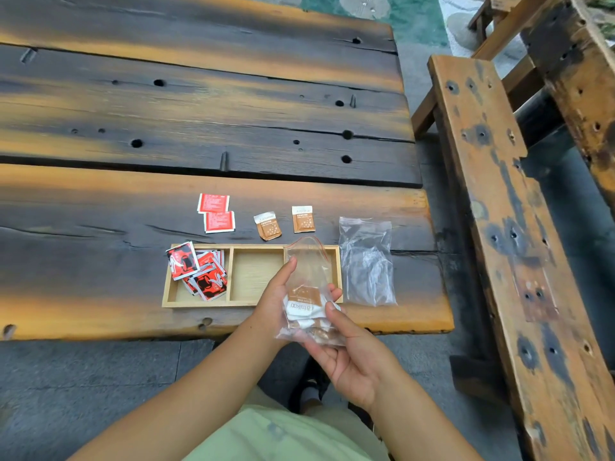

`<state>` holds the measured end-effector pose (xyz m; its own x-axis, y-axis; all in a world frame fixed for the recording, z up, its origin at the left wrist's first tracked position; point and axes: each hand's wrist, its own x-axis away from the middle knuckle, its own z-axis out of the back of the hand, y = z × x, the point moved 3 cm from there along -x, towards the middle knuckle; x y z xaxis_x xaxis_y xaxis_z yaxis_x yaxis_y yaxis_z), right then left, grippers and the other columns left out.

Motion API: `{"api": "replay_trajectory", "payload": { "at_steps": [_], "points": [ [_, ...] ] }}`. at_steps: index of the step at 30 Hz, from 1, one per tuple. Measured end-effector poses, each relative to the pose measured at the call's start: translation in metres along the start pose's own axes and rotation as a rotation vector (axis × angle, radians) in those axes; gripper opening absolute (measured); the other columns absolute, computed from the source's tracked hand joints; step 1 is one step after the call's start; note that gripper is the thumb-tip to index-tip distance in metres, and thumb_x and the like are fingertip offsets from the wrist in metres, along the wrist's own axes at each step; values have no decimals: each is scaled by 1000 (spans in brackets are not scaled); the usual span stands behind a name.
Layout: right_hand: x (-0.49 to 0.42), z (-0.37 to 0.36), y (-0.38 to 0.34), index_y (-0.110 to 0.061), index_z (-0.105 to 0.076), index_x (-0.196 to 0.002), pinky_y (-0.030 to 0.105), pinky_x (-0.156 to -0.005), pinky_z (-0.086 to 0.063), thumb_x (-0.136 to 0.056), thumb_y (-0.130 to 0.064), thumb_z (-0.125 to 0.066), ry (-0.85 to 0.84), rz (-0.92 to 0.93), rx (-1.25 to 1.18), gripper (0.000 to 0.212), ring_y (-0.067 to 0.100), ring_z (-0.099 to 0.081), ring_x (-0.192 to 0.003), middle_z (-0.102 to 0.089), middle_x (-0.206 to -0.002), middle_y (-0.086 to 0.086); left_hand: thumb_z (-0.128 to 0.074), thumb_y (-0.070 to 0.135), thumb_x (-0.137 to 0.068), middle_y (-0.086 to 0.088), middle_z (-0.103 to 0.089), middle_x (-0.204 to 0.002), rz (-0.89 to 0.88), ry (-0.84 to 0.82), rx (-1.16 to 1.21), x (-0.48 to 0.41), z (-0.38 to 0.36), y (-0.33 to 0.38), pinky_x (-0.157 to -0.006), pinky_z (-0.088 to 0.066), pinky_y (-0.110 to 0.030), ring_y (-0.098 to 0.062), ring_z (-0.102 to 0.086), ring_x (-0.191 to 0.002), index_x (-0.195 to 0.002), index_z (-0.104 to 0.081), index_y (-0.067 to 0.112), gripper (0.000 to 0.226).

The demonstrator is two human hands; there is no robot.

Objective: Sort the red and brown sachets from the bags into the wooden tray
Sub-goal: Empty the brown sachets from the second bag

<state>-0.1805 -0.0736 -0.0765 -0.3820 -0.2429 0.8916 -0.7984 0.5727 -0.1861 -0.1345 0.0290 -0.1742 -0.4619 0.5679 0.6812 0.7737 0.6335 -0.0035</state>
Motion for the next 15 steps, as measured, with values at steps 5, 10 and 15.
{"api": "replay_trajectory", "payload": {
  "at_steps": [5, 10, 15],
  "points": [
    [-2, -1, 1, 2, -65, -120, 32, -64, -64, -90, -16, -68, 6, 17, -8, 36, 32, -73, -97, -73, -112, 25, -68, 59, -81, -25, -63, -119, -43, 28, 31, 1, -2, 1, -105, -44, -54, -36, -59, -121, -133, -54, -5, 84],
    [-3, -5, 1, -3, -64, -125, 28, -57, -62, -92, -20, -67, 17, 32, 44, 37, 29, -76, -86, -74, -111, 22, -66, 61, -82, -26, -65, -112, -48, -31, -82, 3, -2, 3, -106, -43, -49, -37, -62, -107, -114, -68, -7, 75],
    [-5, -8, 2, -9, -59, -133, 27, -53, -61, -92, -19, -66, 21, 42, 58, 43, 32, -77, -80, -73, -112, 24, -72, 52, -80, -28, -62, -113, -60, -79, -61, 1, -4, 7, -87, -54, -47, -38, -67, -96, -133, -48, -2, 80]
  ]
}}
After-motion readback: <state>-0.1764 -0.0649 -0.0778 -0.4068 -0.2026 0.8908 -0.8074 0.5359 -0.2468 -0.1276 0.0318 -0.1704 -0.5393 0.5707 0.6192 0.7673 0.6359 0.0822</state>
